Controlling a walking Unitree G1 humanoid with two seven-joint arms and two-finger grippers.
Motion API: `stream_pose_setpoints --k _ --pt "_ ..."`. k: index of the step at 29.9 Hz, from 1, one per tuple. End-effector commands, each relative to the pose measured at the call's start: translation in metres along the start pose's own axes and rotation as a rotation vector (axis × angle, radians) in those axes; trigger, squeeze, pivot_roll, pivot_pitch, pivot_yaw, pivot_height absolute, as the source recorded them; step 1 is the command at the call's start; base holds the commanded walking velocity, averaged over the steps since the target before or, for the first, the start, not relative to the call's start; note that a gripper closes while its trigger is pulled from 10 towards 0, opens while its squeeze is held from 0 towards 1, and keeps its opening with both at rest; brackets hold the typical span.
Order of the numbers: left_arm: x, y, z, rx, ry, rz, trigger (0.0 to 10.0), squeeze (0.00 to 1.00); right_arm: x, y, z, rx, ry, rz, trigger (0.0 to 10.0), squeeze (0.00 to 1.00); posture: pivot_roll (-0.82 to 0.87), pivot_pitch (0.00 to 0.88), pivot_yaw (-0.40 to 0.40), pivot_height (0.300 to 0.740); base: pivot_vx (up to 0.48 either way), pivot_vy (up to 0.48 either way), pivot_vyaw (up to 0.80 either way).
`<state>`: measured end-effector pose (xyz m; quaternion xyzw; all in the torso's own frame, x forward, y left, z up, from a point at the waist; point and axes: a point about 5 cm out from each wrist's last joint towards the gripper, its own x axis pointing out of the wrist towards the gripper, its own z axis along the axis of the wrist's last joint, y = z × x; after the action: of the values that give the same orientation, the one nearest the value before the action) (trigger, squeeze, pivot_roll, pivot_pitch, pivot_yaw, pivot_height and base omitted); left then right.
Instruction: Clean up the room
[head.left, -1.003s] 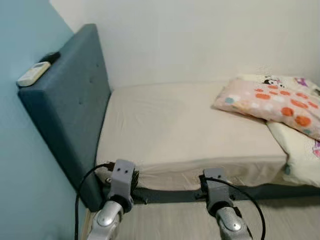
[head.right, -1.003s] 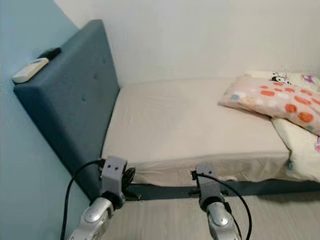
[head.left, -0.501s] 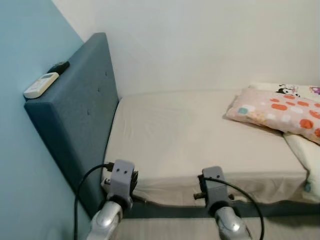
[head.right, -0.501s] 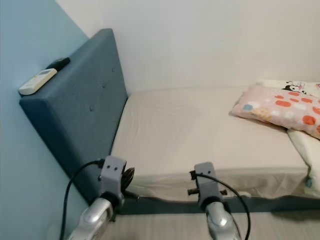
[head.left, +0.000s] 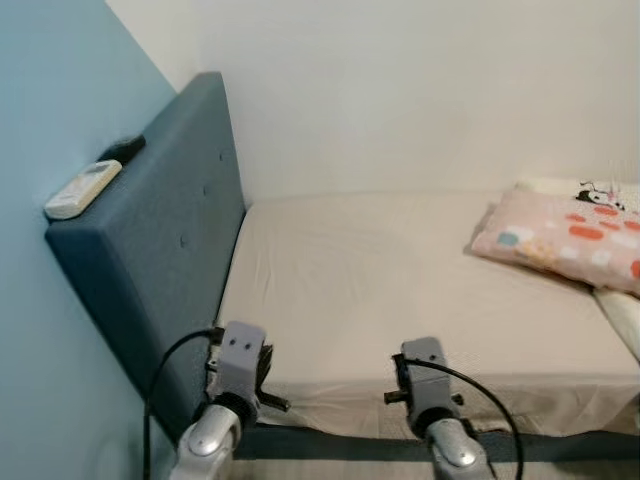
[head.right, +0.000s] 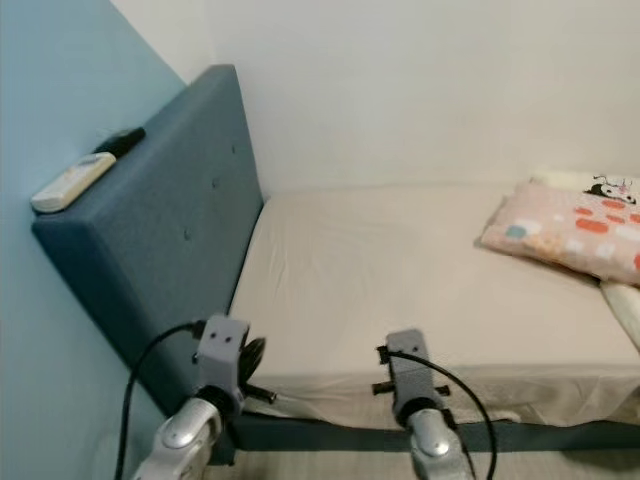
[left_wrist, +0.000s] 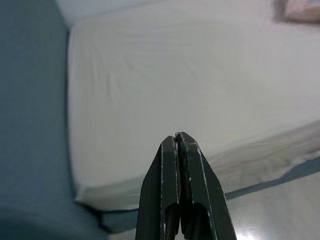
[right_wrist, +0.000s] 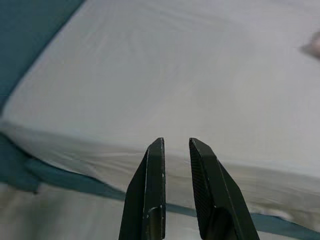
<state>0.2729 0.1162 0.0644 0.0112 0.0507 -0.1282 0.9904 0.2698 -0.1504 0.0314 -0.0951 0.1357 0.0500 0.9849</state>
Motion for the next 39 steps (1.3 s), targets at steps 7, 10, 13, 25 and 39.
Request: stream_pose_setpoints --k 7,10,13,25,39 --pt "0.0002 -0.0039 -0.0023 -0.017 0.008 -0.013 10.0 0.00 -0.0013 -0.0076 -0.0054 -0.010 0.019 -0.022 10.0 0.00 -0.02 0.055 0.030 0.740 0.250 0.000 0.00" --pt "0.0002 -0.0042 -0.0023 -0.015 0.009 -0.014 10.0 0.00 -0.0016 -0.0075 -0.0050 -0.011 0.018 -0.021 10.0 0.00 -0.02 0.055 0.031 0.740 0.247 0.000 0.00" --pt "0.0002 -0.0042 -0.0024 -0.015 0.009 -0.014 10.0 0.00 -0.0018 -0.0074 -0.0046 -0.012 0.018 -0.021 10.0 0.00 -0.02 0.054 0.031 0.740 0.245 0.000 0.00" --pt "0.0010 -0.0051 -0.0024 -0.017 0.009 -0.014 10.0 0.00 -0.0012 -0.0084 -0.0047 -0.012 0.018 -0.023 10.0 0.00 -0.02 0.055 0.031 0.740 0.061 0.000 0.00" --pt "0.0012 -0.0053 -0.0025 -0.019 0.011 -0.014 10.0 0.00 -0.0016 -0.0076 -0.0041 -0.014 0.017 -0.022 10.0 0.00 -0.03 0.057 0.031 0.740 0.000 0.000 0.00"
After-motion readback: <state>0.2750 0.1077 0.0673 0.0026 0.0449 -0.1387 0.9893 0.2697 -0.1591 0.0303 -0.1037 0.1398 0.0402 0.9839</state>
